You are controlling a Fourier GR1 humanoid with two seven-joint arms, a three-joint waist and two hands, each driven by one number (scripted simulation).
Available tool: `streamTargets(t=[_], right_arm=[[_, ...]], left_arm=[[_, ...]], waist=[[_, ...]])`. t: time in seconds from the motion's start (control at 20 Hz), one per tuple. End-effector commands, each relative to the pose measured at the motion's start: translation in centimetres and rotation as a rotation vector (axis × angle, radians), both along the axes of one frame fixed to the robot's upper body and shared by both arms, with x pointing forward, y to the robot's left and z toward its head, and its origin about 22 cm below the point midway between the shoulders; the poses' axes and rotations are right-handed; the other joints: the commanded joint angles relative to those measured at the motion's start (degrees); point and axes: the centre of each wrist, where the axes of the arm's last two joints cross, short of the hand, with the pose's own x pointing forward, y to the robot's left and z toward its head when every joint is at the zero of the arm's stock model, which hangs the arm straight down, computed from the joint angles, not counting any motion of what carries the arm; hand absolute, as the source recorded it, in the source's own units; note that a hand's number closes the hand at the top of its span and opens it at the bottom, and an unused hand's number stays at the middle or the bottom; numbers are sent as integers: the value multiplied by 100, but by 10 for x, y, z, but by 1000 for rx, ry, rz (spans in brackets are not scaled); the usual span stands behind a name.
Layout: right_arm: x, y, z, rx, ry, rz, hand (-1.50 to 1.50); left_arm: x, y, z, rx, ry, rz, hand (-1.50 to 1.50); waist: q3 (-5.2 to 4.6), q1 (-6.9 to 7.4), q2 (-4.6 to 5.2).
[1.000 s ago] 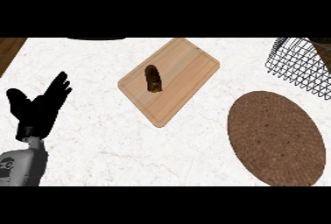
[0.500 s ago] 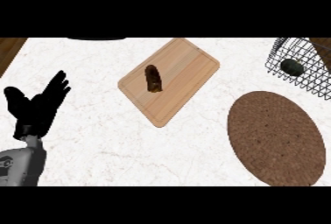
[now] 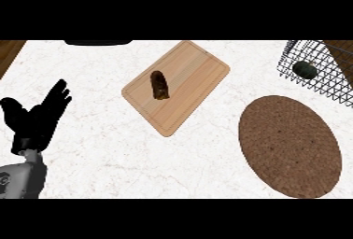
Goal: Pick the squash from the placemat and place it in the basket
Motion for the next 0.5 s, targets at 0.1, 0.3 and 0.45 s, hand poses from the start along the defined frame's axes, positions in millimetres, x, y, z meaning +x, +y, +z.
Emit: streamTargets(t=[0.1,0.3,0.45], right_arm=[[-67,-66,-14,86,16,71,-150],[-117,-99,-23,65,91,149,-150],[-157,-123,-11,49,111,176,-150]], left_arm=[[6,3,-4,5,5,19,0],[-3,6,3,5,1,2,0],[5,-2,-6,-7,1,28,0]], waist=[[-1,-124,-4],[0,-112,-22],[-3,-125,-9]])
